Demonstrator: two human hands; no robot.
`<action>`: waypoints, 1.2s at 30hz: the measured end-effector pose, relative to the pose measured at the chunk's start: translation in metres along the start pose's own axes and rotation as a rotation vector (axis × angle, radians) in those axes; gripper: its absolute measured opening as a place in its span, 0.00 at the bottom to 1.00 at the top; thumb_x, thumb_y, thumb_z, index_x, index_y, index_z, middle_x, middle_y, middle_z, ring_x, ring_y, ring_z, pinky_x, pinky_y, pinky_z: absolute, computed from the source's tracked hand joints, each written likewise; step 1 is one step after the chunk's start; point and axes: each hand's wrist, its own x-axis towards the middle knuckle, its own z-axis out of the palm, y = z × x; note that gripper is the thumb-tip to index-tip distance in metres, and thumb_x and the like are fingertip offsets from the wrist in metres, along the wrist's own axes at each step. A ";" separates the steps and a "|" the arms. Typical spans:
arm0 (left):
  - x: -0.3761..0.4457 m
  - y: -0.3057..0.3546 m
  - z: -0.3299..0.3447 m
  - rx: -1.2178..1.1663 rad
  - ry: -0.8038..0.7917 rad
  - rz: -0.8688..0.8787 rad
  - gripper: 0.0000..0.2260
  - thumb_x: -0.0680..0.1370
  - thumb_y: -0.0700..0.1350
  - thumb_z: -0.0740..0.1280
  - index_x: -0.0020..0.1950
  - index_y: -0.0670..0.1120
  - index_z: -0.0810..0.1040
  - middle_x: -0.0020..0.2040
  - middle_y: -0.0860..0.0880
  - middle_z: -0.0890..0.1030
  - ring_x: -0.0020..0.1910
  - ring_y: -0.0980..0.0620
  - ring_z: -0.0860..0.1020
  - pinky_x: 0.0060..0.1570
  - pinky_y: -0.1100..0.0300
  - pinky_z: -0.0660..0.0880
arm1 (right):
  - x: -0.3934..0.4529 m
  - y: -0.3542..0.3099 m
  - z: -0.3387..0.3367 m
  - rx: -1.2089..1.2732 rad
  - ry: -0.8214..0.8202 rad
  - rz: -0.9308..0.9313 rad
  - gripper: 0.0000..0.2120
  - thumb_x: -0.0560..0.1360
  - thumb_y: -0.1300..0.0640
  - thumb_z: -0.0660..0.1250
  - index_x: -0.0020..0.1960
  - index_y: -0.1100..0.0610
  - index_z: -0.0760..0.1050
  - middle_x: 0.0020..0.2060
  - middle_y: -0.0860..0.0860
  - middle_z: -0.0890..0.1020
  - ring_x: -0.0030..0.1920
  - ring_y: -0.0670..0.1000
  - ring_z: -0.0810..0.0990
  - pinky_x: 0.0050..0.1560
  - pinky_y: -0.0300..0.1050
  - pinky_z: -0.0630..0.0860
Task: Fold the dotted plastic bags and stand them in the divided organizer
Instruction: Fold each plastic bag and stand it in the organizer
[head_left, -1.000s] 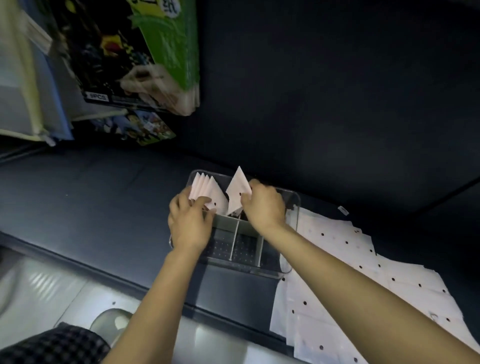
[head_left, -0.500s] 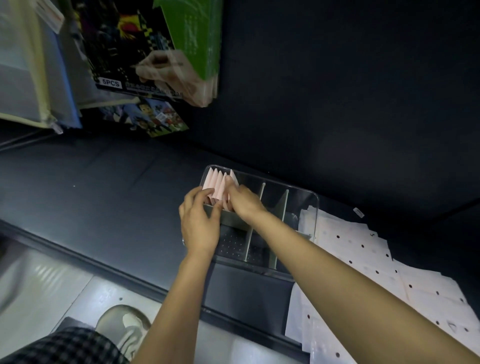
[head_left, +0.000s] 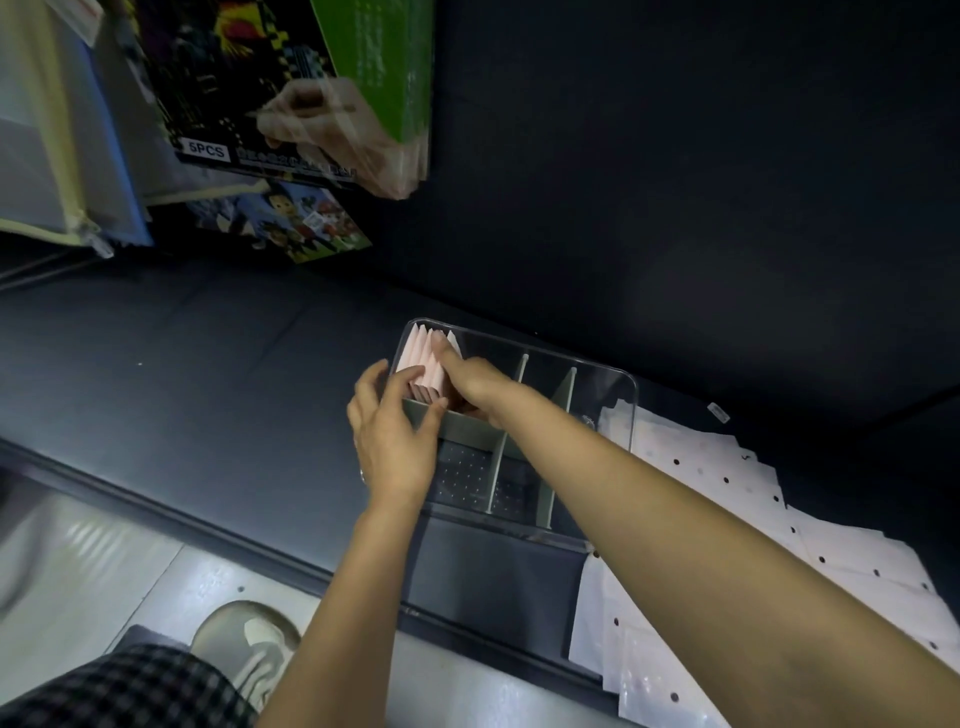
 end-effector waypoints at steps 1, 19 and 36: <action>-0.002 0.003 0.001 0.016 0.013 -0.011 0.18 0.74 0.45 0.71 0.63 0.49 0.75 0.71 0.50 0.64 0.69 0.48 0.61 0.63 0.46 0.68 | -0.002 0.002 -0.002 -0.005 0.021 -0.005 0.37 0.75 0.31 0.48 0.65 0.60 0.72 0.60 0.57 0.77 0.58 0.55 0.76 0.64 0.51 0.71; -0.204 0.010 0.084 0.556 -1.074 0.844 0.31 0.76 0.57 0.66 0.76 0.53 0.58 0.78 0.53 0.50 0.77 0.52 0.45 0.74 0.58 0.40 | -0.231 0.322 -0.114 -0.549 0.220 -0.171 0.29 0.73 0.43 0.67 0.71 0.51 0.65 0.70 0.47 0.66 0.70 0.48 0.64 0.68 0.35 0.59; -0.203 0.073 0.072 0.049 -1.187 0.227 0.09 0.81 0.45 0.62 0.49 0.45 0.81 0.45 0.50 0.82 0.46 0.55 0.77 0.54 0.55 0.73 | -0.274 0.346 -0.172 -0.494 -0.074 -0.253 0.12 0.78 0.54 0.63 0.37 0.56 0.74 0.32 0.52 0.75 0.34 0.43 0.69 0.39 0.40 0.68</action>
